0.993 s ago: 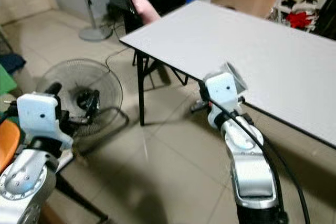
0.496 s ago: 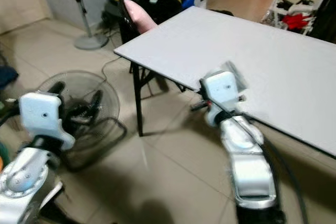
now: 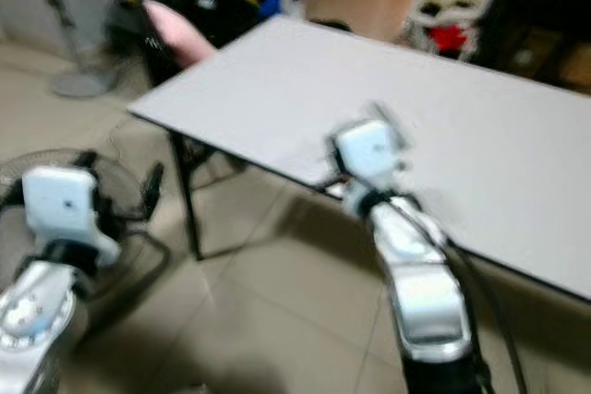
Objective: Setting the table
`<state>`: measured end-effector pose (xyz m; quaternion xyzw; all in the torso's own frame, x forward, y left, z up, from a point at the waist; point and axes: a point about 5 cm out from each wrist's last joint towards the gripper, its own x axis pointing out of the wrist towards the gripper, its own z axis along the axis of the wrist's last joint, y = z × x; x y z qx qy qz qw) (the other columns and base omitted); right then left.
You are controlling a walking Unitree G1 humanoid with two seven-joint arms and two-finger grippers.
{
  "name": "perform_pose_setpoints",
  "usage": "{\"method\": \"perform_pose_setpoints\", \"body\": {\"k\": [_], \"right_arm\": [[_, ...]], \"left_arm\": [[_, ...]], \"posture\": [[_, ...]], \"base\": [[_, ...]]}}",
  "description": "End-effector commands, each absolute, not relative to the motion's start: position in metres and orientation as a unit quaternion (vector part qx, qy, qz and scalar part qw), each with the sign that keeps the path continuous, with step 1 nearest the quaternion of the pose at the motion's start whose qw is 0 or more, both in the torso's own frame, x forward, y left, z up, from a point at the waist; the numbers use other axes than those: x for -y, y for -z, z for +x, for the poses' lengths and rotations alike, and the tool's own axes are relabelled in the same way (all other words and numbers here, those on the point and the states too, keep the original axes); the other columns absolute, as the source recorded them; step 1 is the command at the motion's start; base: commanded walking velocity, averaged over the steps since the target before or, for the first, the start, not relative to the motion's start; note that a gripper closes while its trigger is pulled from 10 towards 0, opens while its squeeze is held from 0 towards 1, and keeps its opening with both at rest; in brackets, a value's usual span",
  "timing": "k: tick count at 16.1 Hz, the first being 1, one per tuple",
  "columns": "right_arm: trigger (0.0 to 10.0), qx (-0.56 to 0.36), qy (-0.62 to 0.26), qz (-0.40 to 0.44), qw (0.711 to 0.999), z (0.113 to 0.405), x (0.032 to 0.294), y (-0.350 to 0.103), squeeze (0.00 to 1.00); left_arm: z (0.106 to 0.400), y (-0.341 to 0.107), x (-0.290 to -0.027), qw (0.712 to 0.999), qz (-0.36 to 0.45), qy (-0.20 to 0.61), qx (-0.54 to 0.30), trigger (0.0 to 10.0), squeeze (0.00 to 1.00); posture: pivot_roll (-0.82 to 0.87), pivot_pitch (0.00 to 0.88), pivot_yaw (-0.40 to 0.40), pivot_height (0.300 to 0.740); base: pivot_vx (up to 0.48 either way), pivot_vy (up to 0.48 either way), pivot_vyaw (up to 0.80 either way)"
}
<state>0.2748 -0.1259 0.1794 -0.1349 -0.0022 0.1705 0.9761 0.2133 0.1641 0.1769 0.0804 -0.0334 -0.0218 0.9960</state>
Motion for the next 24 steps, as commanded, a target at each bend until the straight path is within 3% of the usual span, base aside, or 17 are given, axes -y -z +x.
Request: {"method": "perform_pose_setpoints", "body": {"k": [1, 13, 20, 24], "right_arm": [[10.0, 0.011, -0.148, -0.145, 0.978, 0.276, 0.138, -0.184, 0.00], [10.0, 0.013, -0.175, -0.148, 0.973, 0.280, 0.129, -0.182, 0.00], [10.0, 0.012, -0.180, -0.143, 0.973, 0.280, 0.127, -0.180, 0.00], [10.0, 0.014, -0.213, -0.152, 0.965, 0.279, 0.121, -0.178, 0.00]], "left_arm": [[0.214, -0.178, -0.159, 0.996, 0.076, 0.034, 0.037, 10.0, 0.00], [0.212, -0.177, -0.162, 0.996, 0.080, 0.032, 0.033, 10.0, 0.00], [0.210, -0.176, -0.163, 0.995, 0.085, 0.037, 0.029, 10.0, 0.00], [0.208, -0.174, -0.163, 0.995, 0.087, 0.037, 0.027, 10.0, 0.00]], "posture": [[-0.04, 0.000, -0.020, 0.740], [-0.03, 0.000, -0.023, 0.740], [-0.03, 0.000, -0.021, 0.740], [-0.02, 0.000, -0.025, 0.740]], "base": [[0.319, 0.000, 0.00], [0.322, 0.000, -0.07], [0.347, 0.000, -0.76], [0.350, 0.000, 0.00]]}}
